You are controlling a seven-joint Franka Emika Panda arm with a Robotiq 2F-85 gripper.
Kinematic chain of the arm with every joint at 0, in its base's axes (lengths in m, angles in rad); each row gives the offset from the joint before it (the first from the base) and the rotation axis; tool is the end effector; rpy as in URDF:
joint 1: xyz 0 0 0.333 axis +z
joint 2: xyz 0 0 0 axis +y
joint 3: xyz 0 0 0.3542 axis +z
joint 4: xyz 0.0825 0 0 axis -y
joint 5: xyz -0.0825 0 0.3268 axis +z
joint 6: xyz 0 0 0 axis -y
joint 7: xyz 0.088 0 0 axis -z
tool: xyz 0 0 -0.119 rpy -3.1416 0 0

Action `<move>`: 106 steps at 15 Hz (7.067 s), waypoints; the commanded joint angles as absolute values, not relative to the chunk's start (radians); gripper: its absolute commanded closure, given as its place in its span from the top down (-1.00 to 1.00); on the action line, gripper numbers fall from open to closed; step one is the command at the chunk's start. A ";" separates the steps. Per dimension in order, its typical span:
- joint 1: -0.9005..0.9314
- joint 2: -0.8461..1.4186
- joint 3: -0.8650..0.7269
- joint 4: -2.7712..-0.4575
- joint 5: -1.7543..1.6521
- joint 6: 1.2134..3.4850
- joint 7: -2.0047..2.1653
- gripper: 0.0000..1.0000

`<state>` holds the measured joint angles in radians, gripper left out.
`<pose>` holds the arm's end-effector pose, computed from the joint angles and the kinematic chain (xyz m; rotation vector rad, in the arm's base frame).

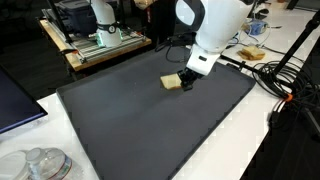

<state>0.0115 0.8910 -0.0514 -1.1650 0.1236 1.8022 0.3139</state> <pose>0.7106 -0.0053 0.2755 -3.0204 0.5863 0.4027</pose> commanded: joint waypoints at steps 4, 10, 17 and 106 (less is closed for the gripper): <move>0.114 0.820 -0.092 -1.271 0.054 1.932 0.491 -0.88; 0.164 0.672 -0.101 -1.546 0.039 2.151 0.548 -0.88; 0.161 0.466 -0.107 -1.884 0.039 2.400 0.542 -0.88; 0.085 0.562 -0.103 -2.037 0.045 2.601 0.344 -0.88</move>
